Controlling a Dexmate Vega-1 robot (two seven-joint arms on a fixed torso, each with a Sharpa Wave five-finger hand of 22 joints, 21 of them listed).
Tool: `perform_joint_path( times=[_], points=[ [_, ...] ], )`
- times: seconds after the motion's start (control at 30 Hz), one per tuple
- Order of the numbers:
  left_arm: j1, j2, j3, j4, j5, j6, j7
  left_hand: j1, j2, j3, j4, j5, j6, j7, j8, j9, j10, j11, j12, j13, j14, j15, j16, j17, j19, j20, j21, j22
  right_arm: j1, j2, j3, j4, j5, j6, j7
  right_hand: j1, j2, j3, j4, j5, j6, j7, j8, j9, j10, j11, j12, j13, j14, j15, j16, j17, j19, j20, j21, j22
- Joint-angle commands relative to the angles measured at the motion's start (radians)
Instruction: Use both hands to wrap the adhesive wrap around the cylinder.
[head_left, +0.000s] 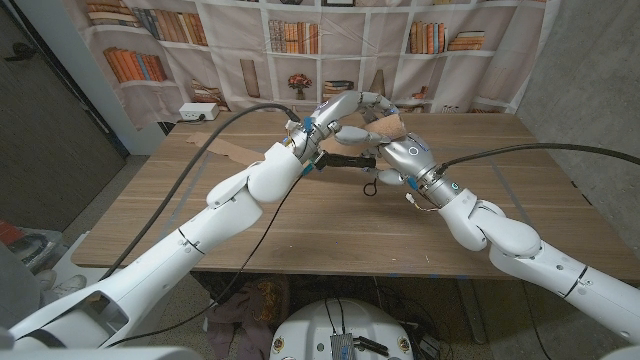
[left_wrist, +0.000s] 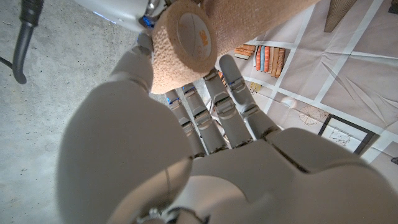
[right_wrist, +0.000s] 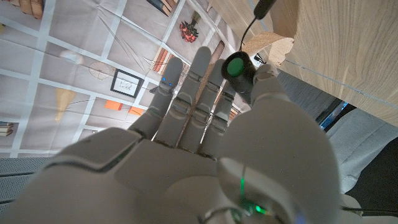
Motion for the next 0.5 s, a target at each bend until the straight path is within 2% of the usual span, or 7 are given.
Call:
perform_joint_path(
  times=[0.03, 0.3, 0.5],
  points=[
    [0.013, -0.021, 0.005, 0.013, 0.0, -0.026, 0.015, 0.185, 0.187, 0.0, 0.007, 0.004, 0.122, 0.114, 0.008, 0.039, 0.006, -0.004, 0.007, 0.005, 0.021, -0.074, 0.004, 0.003, -0.003, -0.083, 0.006, -0.001, 0.023, 0.024, -0.011, 0.021, 0.015, -0.017, 0.014, 0.114, 0.12, 0.004, 0.006, 0.006, 0.038, -0.027, 0.003, 0.004, 0.027, -0.025, -0.001, 0.003, 0.0, -0.083, -0.001, 0.003, -0.006, -0.156, 0.004, 0.0],
    [0.022, -0.027, 0.005, 0.019, 0.001, -0.035, 0.025, 0.184, 0.188, 0.0, 0.007, 0.004, 0.122, 0.114, 0.008, 0.039, 0.006, -0.004, 0.007, 0.007, 0.021, -0.074, 0.003, 0.004, -0.004, -0.084, 0.008, -0.004, 0.027, 0.047, -0.011, 0.032, 0.032, -0.047, 0.005, 0.114, 0.119, 0.003, 0.006, 0.006, 0.038, -0.027, 0.003, 0.004, 0.029, -0.025, 0.0, 0.004, 0.001, -0.083, -0.001, 0.004, -0.006, -0.156, 0.006, -0.001],
    [0.046, -0.039, -0.017, 0.017, 0.004, -0.053, 0.08, 0.184, 0.187, -0.001, 0.007, 0.005, 0.121, 0.113, 0.008, 0.038, 0.005, -0.004, 0.007, 0.007, 0.02, -0.074, 0.003, 0.004, -0.005, -0.084, 0.009, -0.006, 0.031, 0.036, -0.013, 0.036, 0.042, -0.049, 0.02, 0.113, 0.12, 0.003, 0.007, 0.006, 0.039, -0.028, 0.002, 0.004, 0.029, -0.025, -0.001, 0.005, 0.002, -0.083, -0.001, 0.004, -0.006, -0.156, 0.007, -0.003]
  ],
)
